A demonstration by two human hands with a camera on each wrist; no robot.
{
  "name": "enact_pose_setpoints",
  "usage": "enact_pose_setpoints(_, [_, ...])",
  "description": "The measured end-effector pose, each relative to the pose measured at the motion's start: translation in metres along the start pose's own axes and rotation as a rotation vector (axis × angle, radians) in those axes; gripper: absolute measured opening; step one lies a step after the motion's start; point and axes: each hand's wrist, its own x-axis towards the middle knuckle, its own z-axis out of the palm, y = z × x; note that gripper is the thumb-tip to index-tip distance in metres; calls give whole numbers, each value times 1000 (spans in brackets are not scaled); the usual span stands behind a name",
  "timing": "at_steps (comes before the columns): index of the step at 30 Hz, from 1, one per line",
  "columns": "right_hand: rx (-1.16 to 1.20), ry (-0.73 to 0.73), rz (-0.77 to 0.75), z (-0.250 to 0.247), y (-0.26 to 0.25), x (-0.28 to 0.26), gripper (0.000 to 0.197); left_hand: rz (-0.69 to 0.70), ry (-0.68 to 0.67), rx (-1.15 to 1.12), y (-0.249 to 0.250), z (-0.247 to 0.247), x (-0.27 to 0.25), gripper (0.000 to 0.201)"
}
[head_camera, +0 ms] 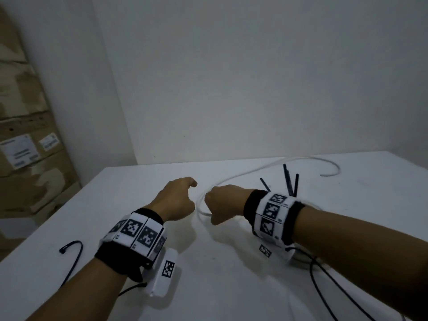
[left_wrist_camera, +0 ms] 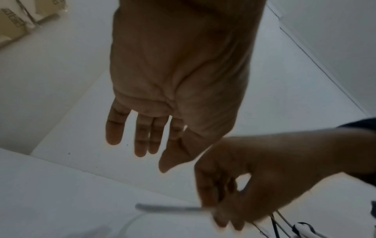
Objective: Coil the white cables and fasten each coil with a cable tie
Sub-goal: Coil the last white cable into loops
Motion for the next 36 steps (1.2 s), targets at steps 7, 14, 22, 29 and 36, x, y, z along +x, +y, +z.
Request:
enact_pose_setpoints(7, [449, 458, -164, -70, 37, -111, 9, 188, 133, -210, 28, 7, -38, 19])
enact_pose_setpoints(14, [1233, 930, -139, -83, 74, -170, 16, 232, 276, -779, 57, -13, -72, 49])
enact_pose_setpoints(22, [1141, 804, 72, -21, 38, -165, 21, 243, 219, -1626, 93, -40, -92, 36])
enact_pose_setpoints(29, [2173, 696, 0, -8, -5, -162, 12, 274, 449, -1356, 98, -30, -100, 27])
enact_pose_setpoints(36, [2606, 586, 96, 7, -45, -145, 12, 140, 398, -1548, 100, -15, -100, 33])
